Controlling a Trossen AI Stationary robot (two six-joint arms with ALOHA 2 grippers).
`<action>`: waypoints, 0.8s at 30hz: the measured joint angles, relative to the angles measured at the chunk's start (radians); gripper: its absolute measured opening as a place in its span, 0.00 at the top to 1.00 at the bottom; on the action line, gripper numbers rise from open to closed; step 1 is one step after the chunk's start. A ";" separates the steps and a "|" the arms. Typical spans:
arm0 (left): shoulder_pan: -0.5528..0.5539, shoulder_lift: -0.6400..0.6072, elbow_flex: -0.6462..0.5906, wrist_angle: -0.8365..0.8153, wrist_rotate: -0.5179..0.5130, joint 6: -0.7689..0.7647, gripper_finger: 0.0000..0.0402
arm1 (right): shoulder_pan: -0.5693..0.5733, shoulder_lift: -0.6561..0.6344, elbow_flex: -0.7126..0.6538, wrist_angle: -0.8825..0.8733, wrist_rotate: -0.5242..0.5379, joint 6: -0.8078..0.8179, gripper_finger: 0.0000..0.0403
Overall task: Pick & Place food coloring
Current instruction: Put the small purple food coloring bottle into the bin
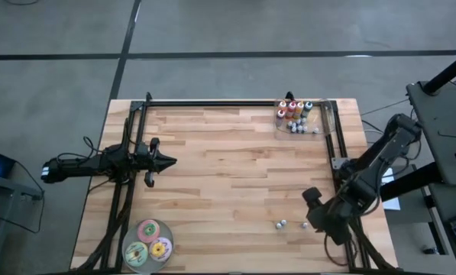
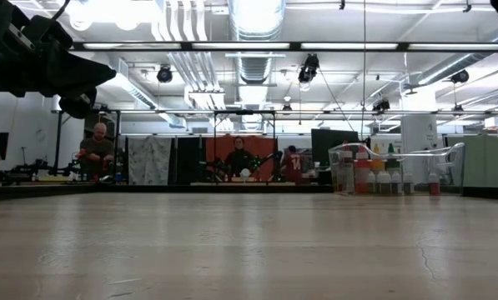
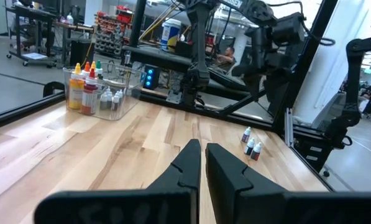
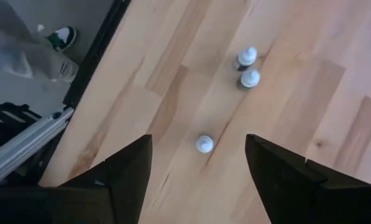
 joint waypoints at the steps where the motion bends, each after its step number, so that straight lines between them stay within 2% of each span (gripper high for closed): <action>1: 0.000 0.000 0.000 0.000 0.000 0.000 1.00 | 0.005 0.016 0.001 0.006 0.000 0.000 0.39; 13: 0.000 0.000 0.000 0.002 0.000 0.000 1.00 | 0.009 0.160 -0.041 0.068 0.003 0.034 0.40; 19: 0.000 0.000 0.000 0.002 0.000 0.000 1.00 | 0.009 0.171 -0.120 0.178 0.001 0.061 0.40; 24: 0.000 0.000 0.000 0.002 0.000 0.000 1.00 | 0.008 0.171 -0.159 0.197 0.001 0.063 0.41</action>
